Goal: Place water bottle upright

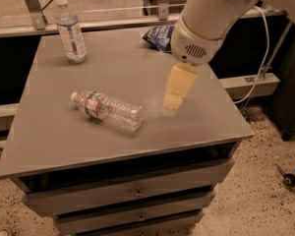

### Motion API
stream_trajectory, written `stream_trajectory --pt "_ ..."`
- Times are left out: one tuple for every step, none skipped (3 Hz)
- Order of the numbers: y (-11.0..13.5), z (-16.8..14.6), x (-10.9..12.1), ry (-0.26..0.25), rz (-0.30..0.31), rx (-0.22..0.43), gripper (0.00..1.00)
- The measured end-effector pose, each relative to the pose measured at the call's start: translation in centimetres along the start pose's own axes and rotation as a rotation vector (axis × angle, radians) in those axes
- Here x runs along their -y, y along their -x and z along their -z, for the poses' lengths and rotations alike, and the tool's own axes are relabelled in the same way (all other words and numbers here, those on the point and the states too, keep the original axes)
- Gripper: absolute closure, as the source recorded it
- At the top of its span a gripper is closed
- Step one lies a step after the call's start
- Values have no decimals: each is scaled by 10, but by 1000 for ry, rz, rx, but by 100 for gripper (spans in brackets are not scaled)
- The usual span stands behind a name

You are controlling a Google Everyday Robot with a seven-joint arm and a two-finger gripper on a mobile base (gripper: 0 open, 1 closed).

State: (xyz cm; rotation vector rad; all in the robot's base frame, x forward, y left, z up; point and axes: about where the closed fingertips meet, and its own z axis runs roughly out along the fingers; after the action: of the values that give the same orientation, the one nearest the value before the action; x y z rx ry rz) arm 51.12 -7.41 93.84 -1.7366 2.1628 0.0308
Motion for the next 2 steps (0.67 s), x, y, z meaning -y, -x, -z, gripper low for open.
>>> stream_trajectory --pt "48 -28 -5 50 -39 27 0" --pt "100 -59 -11 94 -97 53 0"
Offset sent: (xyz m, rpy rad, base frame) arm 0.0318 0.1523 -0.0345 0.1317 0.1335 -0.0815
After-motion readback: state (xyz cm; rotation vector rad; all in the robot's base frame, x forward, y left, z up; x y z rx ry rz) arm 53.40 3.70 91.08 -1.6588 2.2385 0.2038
